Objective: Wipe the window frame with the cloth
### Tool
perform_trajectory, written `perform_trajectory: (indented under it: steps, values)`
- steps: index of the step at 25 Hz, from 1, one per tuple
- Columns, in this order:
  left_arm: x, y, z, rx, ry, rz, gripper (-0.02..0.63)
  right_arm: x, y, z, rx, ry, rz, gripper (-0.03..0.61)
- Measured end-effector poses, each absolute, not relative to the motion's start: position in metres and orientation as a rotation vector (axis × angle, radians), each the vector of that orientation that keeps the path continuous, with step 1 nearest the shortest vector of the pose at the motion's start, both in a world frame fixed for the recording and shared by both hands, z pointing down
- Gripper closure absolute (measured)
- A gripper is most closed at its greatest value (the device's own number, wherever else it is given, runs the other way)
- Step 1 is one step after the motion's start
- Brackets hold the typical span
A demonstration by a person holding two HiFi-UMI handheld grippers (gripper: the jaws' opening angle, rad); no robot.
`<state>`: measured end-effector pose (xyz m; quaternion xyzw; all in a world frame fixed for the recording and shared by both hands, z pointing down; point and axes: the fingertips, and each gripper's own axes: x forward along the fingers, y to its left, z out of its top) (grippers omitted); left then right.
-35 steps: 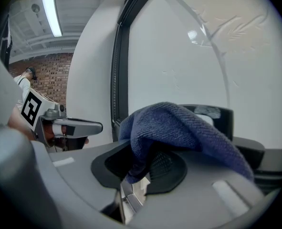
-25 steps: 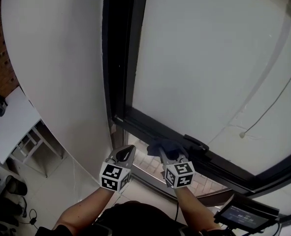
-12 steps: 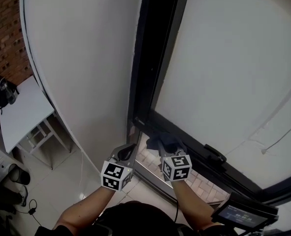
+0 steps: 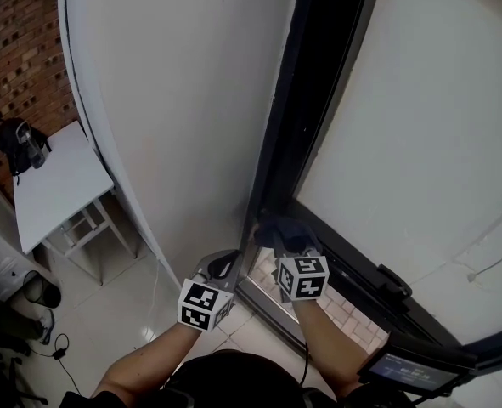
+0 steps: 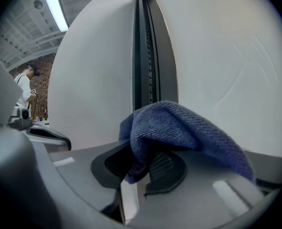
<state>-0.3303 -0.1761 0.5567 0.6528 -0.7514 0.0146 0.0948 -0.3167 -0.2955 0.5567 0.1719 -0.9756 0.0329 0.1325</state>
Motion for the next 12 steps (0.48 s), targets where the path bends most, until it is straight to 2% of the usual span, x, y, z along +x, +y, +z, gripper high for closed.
perform_trajectory:
  steps: [12]
  values:
    - [-0.341,-0.179,0.550,1.982,-2.203,0.024,0.620,-0.326,-0.290,0.545,0.491,-2.866,0.108,0.511]
